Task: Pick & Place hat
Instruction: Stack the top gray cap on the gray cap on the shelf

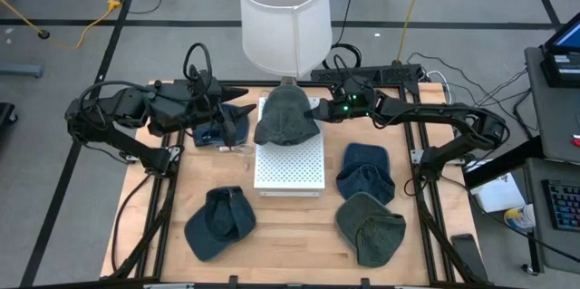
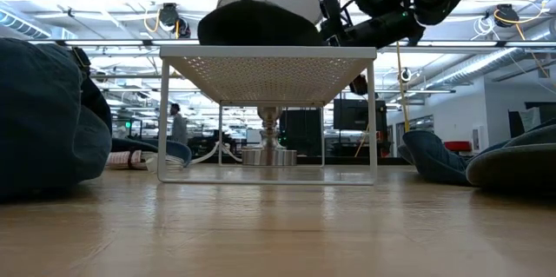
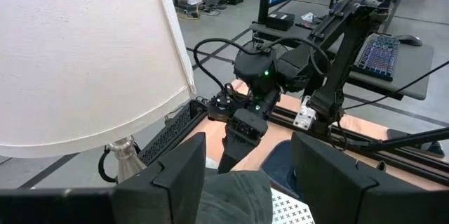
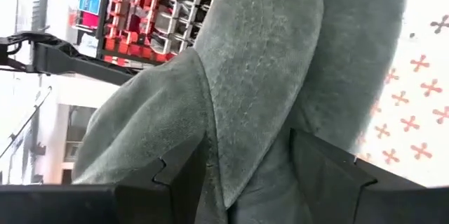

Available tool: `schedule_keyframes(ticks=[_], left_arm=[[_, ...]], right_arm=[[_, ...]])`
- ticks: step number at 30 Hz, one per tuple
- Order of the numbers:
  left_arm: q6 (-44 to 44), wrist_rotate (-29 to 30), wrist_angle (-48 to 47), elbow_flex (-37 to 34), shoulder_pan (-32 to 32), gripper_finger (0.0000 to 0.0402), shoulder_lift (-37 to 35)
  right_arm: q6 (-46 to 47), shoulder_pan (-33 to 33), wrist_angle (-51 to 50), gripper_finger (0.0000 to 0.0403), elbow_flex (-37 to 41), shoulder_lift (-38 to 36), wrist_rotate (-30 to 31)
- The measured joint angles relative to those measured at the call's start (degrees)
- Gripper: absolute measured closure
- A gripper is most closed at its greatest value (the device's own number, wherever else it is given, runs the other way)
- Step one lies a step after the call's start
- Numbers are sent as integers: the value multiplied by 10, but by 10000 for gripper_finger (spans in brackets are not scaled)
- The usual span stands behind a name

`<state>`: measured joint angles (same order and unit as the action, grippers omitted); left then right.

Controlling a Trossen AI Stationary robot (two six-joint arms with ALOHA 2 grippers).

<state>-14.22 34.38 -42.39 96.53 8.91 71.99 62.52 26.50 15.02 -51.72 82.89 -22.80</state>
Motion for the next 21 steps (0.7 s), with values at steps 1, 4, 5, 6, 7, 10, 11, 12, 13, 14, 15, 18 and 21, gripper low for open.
schedule_keyframes(ticks=[1,4,5,6,7,10,11,12,13,14,15,18,21], left_arm=[[0,0,0,0,0,188,0],[0,0,0,0,0,188,0],[0,0,0,0,0,188,0],[0,0,0,0,0,188,0],[0,0,0,0,0,188,0],[0,0,-1,0,0,188,0],[0,0,-1,0,0,188,0],[0,0,-2,0,0,188,0],[0,0,-3,0,0,188,0],[0,0,-4,0,0,188,0],[0,0,-5,0,0,188,0],[0,0,-9,0,0,188,0],[0,0,-11,0,0,188,0]], right_arm=[[0,0,10,209,0,0,2],[-3,0,25,229,0,-2,7],[-4,0,24,241,0,-1,10],[-4,0,23,255,0,-1,15],[-4,0,23,271,0,-1,16],[-7,0,24,326,0,-1,16],[-13,0,24,346,0,-1,16],[-20,0,23,368,0,-1,15],[-26,0,25,383,0,-1,15],[-31,0,27,390,0,-1,15],[-32,0,27,391,0,-1,15],[-26,1,28,393,0,-1,15],[-25,1,44,398,0,-1,15]])
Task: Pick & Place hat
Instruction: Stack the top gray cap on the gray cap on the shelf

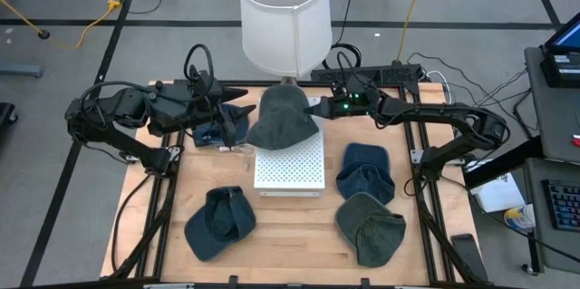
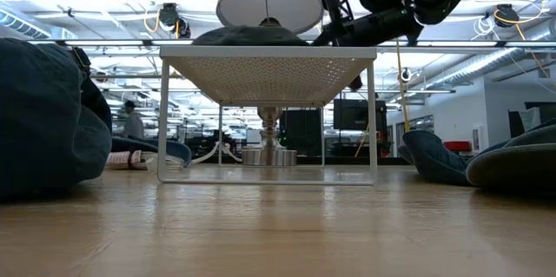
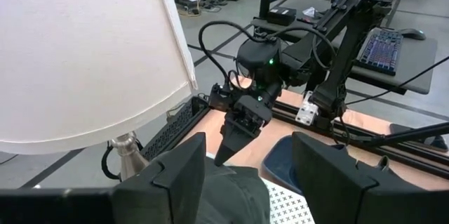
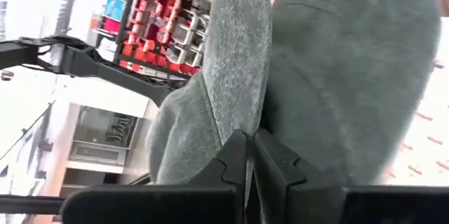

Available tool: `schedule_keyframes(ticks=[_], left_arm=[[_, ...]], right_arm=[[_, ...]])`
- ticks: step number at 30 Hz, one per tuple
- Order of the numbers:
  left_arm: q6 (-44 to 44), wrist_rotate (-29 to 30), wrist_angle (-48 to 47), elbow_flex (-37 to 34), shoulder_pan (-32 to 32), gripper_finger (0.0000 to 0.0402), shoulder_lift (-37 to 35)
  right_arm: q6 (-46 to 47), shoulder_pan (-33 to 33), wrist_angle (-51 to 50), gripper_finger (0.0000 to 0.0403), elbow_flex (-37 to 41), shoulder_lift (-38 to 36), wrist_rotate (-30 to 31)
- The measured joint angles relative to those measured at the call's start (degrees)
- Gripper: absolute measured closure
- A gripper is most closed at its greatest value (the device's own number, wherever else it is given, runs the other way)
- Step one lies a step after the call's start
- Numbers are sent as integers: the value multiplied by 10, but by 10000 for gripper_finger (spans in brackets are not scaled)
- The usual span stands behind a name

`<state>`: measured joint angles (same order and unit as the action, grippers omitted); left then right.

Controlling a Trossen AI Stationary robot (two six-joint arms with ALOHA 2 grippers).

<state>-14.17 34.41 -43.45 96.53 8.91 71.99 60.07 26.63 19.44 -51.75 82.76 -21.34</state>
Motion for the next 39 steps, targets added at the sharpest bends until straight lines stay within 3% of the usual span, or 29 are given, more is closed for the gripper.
schedule_keyframes(ticks=[10,24,39], left_arm=[[-15,0,-4,0,0,188,0],[-70,-44,-61,0,0,188,0],[-77,-44,-61,0,0,188,0]], right_arm=[[88,12,112,402,0,0,-43],[175,14,237,402,0,0,-103],[186,67,239,403,0,0,-74]])
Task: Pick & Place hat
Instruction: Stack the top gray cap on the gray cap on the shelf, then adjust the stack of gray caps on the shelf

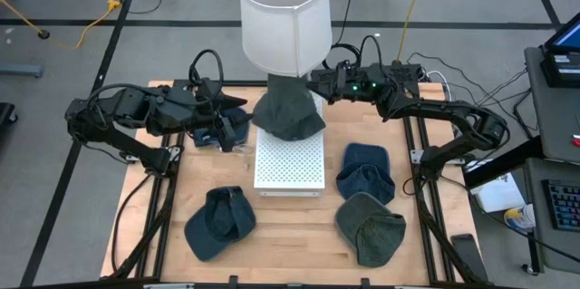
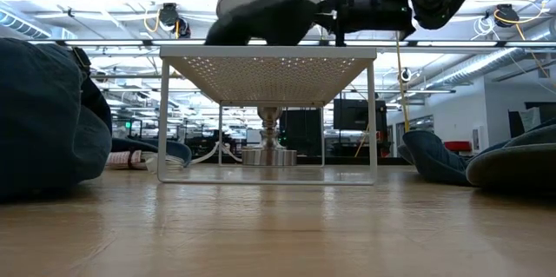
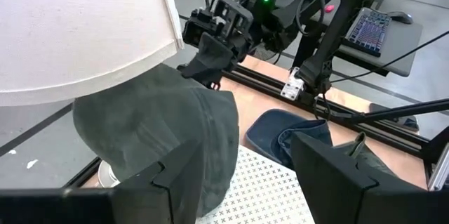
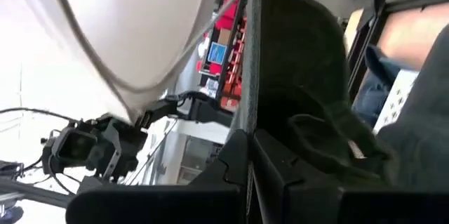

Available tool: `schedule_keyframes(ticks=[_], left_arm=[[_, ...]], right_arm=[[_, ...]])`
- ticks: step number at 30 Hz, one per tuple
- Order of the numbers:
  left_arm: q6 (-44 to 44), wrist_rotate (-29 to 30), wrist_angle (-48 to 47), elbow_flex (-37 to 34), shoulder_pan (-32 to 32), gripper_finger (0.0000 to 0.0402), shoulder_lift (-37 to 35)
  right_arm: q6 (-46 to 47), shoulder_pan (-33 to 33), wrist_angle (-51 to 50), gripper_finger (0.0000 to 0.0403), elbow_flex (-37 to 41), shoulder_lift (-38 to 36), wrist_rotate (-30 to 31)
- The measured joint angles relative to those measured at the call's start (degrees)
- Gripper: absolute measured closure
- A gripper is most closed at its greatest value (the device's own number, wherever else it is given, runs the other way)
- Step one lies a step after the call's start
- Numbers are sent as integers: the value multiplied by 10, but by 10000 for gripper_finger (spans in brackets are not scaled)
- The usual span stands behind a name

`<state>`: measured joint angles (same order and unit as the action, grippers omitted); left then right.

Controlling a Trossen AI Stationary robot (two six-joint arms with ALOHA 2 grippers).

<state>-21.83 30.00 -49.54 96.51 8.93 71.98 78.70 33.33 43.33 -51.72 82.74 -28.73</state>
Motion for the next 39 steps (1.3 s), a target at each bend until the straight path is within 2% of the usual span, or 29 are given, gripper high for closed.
schedule_keyframes(ticks=[21,27,32,39], left_arm=[[-16,-1,-4,0,0,188,0],[-15,-2,-4,0,0,188,0],[-26,-9,-4,0,0,188,0],[-33,-32,-4,0,0,188,0]], right_arm=[[-64,34,-266,403,0,-1,-14],[-71,34,-290,397,-1,-1,5],[-83,34,-296,362,0,-1,1],[-155,42,-306,265,0,-6,0]])
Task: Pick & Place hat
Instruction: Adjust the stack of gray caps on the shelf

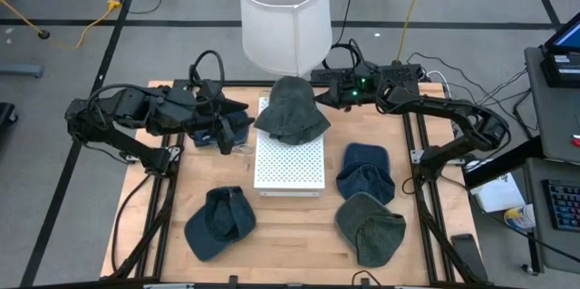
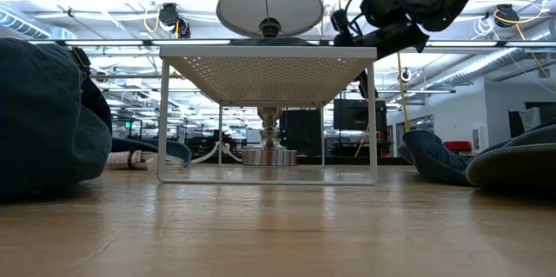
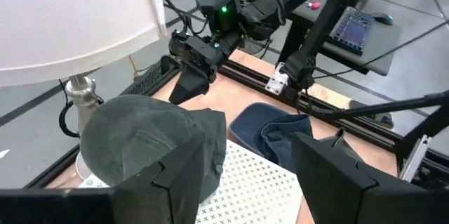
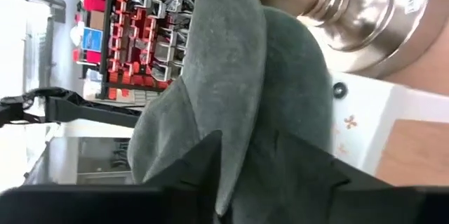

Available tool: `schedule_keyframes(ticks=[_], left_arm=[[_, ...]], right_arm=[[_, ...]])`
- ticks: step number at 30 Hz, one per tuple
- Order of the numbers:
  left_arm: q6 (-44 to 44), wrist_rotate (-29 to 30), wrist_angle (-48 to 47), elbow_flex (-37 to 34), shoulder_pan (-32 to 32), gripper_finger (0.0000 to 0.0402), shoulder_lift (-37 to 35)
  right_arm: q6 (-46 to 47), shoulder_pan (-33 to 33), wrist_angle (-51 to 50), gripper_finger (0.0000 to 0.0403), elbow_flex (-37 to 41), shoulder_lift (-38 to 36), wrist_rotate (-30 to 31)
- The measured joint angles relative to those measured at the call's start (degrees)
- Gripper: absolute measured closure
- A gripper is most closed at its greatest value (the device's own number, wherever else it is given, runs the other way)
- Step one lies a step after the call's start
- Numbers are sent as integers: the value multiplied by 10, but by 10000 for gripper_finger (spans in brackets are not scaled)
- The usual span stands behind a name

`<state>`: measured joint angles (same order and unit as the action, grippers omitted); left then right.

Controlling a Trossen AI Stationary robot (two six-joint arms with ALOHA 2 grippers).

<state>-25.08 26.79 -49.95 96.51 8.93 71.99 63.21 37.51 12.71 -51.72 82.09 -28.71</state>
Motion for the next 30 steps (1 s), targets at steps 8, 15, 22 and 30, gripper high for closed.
schedule_keyframes(ticks=[8,15,22,30], left_arm=[[-53,53,-60,0,-35,188,0],[-57,51,-204,-1,-80,188,24],[27,50,-320,-3,-110,188,66],[77,45,-278,-139,-145,188,66]], right_arm=[[-96,11,-32,228,0,-38,-13],[-244,7,-139,248,0,-100,22],[-419,-15,-269,259,0,-144,107],[-492,-78,-280,262,0,-145,161]])
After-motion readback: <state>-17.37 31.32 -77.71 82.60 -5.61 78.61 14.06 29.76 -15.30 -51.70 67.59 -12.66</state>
